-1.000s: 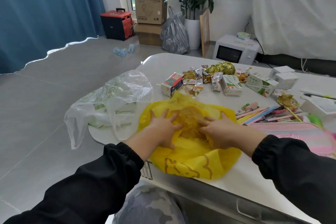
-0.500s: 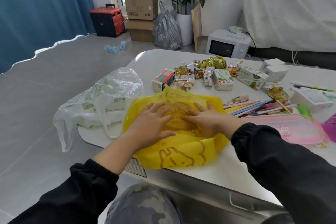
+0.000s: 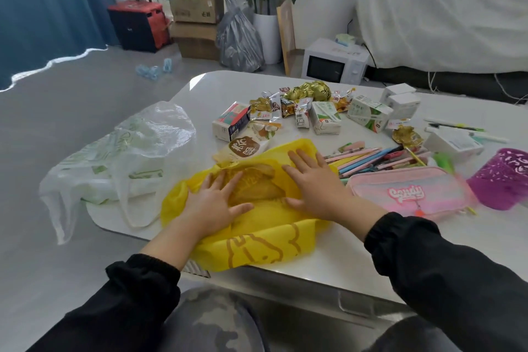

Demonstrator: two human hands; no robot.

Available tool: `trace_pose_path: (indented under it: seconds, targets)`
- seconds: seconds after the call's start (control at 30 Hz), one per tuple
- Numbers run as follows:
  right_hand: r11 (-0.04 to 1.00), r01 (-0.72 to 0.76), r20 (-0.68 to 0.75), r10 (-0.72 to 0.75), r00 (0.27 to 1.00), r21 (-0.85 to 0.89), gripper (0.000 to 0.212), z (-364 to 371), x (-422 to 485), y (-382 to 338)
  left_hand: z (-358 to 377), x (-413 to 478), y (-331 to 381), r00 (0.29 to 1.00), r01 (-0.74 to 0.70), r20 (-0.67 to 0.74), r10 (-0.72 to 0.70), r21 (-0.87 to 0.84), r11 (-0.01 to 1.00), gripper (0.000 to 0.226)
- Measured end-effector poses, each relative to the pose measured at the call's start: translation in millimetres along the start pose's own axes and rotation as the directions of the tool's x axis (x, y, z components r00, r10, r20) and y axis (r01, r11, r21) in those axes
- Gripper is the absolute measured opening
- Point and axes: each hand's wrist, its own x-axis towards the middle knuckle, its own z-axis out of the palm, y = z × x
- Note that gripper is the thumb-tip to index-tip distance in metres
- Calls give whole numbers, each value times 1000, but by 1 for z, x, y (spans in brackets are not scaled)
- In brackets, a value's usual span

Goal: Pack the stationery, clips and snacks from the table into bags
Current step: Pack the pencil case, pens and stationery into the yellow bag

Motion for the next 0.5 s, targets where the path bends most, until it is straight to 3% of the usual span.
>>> trace_pose_path:
  seconds: [0.2,0.33,0.43,0.5]
  targets:
    - [958,-72,118,41,992,279,66,13,25,-4,8,-7,14,990,127,-56,-132,-85,988,78]
    - [846,9,-223,131,966,533,41,-5,13,9,15,-3,23,983,134,-113,-148,-123,983,75]
    - [885,13,-394,195,898,465,33,-16,-2,28,15,1,30,974,187,-97,-204,-158,970,76]
    - [930,-88,-342,218,914,358,36,-22,-9,49,15,4,34,967,224,-88,-241,-166,960,75]
